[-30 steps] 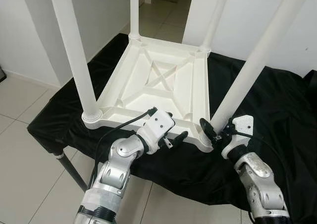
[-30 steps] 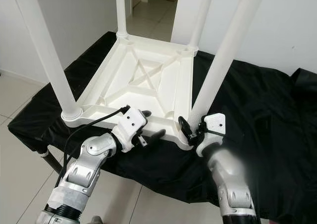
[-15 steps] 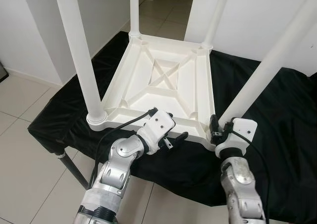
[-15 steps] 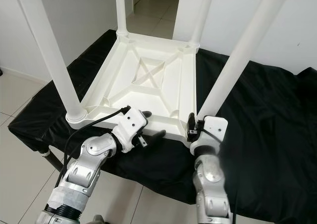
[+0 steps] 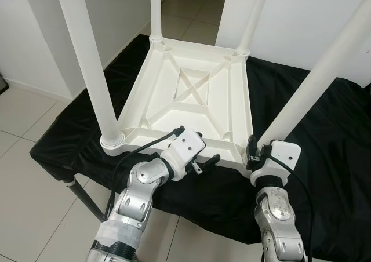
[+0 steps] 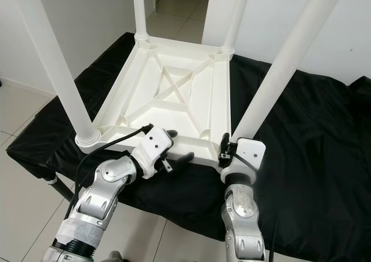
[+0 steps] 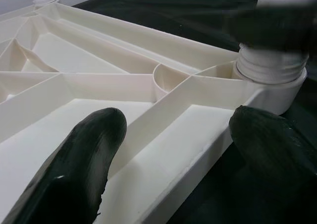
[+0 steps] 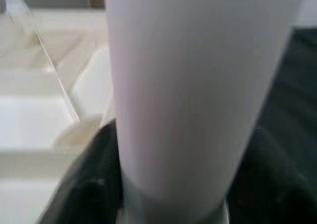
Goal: Building children table
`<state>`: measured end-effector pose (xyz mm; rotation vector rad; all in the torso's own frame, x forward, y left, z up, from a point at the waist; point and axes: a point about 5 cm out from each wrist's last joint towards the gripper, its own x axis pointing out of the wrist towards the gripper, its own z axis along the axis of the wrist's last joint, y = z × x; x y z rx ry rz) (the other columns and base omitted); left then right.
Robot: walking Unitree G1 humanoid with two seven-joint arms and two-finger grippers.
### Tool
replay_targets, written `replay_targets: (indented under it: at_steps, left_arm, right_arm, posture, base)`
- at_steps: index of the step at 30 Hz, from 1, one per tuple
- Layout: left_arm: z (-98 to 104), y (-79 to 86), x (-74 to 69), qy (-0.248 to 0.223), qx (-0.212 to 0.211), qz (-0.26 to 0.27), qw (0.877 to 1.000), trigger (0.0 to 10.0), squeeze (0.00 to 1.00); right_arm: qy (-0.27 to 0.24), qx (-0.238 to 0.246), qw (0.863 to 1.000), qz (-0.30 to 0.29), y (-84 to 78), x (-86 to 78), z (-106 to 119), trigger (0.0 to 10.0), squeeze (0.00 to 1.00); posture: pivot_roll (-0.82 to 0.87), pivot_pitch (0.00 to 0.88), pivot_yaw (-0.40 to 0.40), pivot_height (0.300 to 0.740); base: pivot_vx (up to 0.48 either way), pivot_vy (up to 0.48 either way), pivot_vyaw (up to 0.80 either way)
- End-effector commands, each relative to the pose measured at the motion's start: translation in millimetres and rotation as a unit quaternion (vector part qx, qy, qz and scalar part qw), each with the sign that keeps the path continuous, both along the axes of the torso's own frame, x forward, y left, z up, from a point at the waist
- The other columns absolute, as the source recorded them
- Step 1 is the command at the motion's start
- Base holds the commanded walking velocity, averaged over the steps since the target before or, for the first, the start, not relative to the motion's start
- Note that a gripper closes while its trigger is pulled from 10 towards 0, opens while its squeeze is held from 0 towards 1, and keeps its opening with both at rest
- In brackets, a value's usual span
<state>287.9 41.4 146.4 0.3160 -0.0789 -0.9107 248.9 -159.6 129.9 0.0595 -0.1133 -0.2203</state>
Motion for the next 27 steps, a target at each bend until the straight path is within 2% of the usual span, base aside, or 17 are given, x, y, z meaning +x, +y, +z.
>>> replay_targets:
  at_steps: [1,5,6,9,13,14,15,16,19,22,24,25,26,27]
  left_arm:
    - [1,2.9,3.3,-0.011,-0.018,0.069,0.997,10.0,0.0]
    - [1,2.4,3.1,-0.01,-0.017,0.069,0.997,10.0,0.0]
    - [0,2.2,3.0,-0.011,-0.016,0.069,0.997,10.0,0.0]
    - [0,2.0,3.0,-0.012,-0.015,0.069,0.997,10.0,0.0]
    - [0,1.4,3.7,-0.014,-0.014,0.07,0.997,10.0,0.0]
    - [0,1.4,3.7,-0.014,-0.014,0.07,0.997,10.0,0.0]
    - [1,1.3,3.9,-0.015,-0.015,0.07,0.997,10.0,0.0]
    - [1,1.2,4.0,-0.015,-0.015,0.07,0.997,10.0,0.0]
    - [1,1.1,4.0,-0.015,-0.016,0.07,0.997,10.0,0.0]
    - [1,0.2,4.1,-0.017,-0.015,0.069,0.997,10.0,0.0]
    - [1,-0.1,4.2,-0.018,-0.015,0.068,0.997,10.0,0.0]
    - [1,-0.6,4.4,-0.018,-0.015,0.068,0.997,10.0,0.0]
    - [1,-1.0,4.6,-0.019,-0.015,0.068,0.997,10.0,0.0]
    - [1,-1.0,4.6,-0.019,-0.015,0.068,0.997,10.0,0.0]
  right_arm:
    - [0.02,0.002,1.0,-0.015,-5.3,-2.8,-9,10.0,1.0]
    - [-0.002,0.012,1.0,0.007,-12.7,1.5,-5,10.0,1.0]
    - [-0.012,0.015,0.999,0.044,-17.9,5.0,-3,10.0,1.0]
    - [-0.018,0.007,0.998,0.06,-19.9,5.9,-1,10.0,1.0]
    - [-0.018,0.002,0.992,0.121,-25.1,9.8,-1,10.0,1.0]
    - [-0.018,0.002,0.992,0.121,-25.1,9.8,-1,10.0,1.0]
    - [-0.019,-0.003,0.988,0.152,-25.4,11.4,-1,10.0,0.2]
    - [-0.021,-0.011,0.983,0.181,-25.4,12.8,0,10.0,0.0]
    - [-0.024,-0.026,0.979,0.201,-25.7,13.8,2,10.0,0.0]
    - [-0.026,-0.055,0.963,0.262,-30.8,20.9,7,10.0,0.0]
    - [-0.024,-0.061,0.959,0.276,-32.6,23.2,7,10.0,0.0]
    - [-0.019,-0.071,0.954,0.29,-34.6,26.1,7,5.8,0.0]
    - [-0.014,-0.078,0.952,0.296,-36.4,28.2,6,3.8,0.0]
    - [-0.014,-0.078,0.952,0.296,-36.4,28.2,6,3.8,0.0]
  posture:
    - [0.03,0.1,-0.054,0.74]
    - [0.03,0.101,-0.055,0.74]
    - [0.03,0.101,-0.057,0.74]
    - [0.03,0.1,-0.058,0.74]
    - [0.03,0.093,-0.063,0.74]
    - [0.03,0.093,-0.063,0.74]
    - [0.03,0.092,-0.063,0.74]
    - [0.03,0.088,-0.063,0.74]
    - [0.03,0.088,-0.063,0.74]
    - [0.03,0.081,-0.066,0.74]
    - [0.03,0.081,-0.066,0.74]
    - [0.03,0.078,-0.07,0.74]
    - [0.03,0.077,-0.074,0.74]
    - [0.03,0.077,-0.074,0.74]
  base:
    - [0.0,0.0,0.0]
    - [0.0,0.0,0.0]
    - [0.0,0.0,0.0]
    - [0.0,0.0,0.0]
    - [0.0,0.0,0.0]
    - [0.0,0.0,0.0]
    - [0.0,0.0,0.0]
    - [0.0,0.0,0.0]
    - [0.0,0.0,0.0]
    - [0.0,0.0,0.0]
    - [0.0,0.0,0.0]
    - [0.0,0.0,0.0]
    - [0.0,0.0,0.0]
    - [0.0,0.0,0.0]
